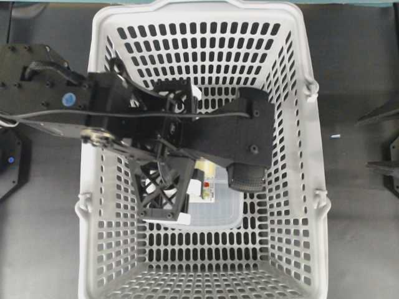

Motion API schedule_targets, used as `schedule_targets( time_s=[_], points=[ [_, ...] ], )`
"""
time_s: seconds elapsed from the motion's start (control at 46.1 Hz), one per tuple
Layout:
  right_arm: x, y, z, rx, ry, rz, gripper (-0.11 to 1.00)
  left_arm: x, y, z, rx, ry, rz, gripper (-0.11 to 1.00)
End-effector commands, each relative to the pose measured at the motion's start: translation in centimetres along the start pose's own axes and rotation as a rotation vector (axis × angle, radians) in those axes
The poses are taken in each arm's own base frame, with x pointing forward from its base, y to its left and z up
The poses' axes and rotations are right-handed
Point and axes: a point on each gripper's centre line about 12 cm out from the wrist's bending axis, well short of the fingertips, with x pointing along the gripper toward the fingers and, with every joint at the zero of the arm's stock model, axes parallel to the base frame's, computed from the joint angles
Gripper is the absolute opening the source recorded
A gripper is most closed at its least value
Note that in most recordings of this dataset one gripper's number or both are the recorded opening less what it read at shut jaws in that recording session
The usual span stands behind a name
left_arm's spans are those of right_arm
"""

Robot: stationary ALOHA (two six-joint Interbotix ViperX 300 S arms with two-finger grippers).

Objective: Pick up the tape dispenser from the shopping basket with the left arm.
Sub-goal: 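Lift the held tape dispenser upward with the left gripper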

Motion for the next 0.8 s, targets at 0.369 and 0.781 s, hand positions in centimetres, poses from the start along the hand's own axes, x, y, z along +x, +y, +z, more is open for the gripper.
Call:
schedule_targets(
  time_s=[0.369,0.781],
  points=[
    [0.09,0.0,0.42,0.003,-0.014,-0.001,0.74,-0.85,0.22,-0.29,-0.005,-0.055,0.0,0.28],
    [0.09,-0.03,0.42,0.002,-0.014,-0.002,0.74,-0.61,0.22,-0.43,-0.005,-0.046,0.001,0.28]
  ],
)
